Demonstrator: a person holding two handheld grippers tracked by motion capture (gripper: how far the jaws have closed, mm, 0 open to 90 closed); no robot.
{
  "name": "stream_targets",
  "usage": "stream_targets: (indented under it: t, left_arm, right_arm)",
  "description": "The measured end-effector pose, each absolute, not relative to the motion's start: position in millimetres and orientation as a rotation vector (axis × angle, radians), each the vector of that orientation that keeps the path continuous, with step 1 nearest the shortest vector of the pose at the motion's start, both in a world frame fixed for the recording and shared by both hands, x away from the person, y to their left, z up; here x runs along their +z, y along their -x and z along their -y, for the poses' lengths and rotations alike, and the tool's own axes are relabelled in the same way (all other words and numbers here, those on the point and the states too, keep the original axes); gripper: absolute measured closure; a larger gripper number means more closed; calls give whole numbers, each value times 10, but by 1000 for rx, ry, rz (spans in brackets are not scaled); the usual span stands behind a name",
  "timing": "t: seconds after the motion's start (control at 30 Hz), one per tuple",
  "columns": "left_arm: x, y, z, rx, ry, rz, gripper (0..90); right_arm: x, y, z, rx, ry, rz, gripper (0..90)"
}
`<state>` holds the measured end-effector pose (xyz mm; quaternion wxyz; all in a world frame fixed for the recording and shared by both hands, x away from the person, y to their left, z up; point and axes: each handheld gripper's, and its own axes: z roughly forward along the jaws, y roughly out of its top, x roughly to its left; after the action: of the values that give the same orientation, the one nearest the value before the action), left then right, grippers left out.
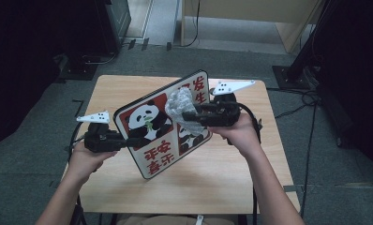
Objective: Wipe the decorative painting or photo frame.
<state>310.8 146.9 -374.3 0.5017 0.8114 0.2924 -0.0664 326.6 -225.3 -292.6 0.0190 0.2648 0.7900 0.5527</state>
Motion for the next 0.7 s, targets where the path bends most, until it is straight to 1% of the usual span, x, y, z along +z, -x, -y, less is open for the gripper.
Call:
stream_targets:
  t: [0.13,0.23,0.37,0.7]
  left_arm:
    - [-3745,-3111,-1472,-162,-1960,-705,744]
    - [-3746,-3112,-1474,-159,-1962,-699,745]
    - [-3747,-3113,-1476,-162,-1962,-698,744]
    - [-3746,-3110,-1473,-155,-1965,-693,743]
  right_arm:
    - [-2774,-3307,2169,1734,-791,-2424,612]
    - [-2741,-3333,2106,1744,-779,-2417,612]
    - [-2792,-3360,2034,1739,-776,-2430,611]
    - [-2892,-3352,2015,1742,-774,-2439,611]
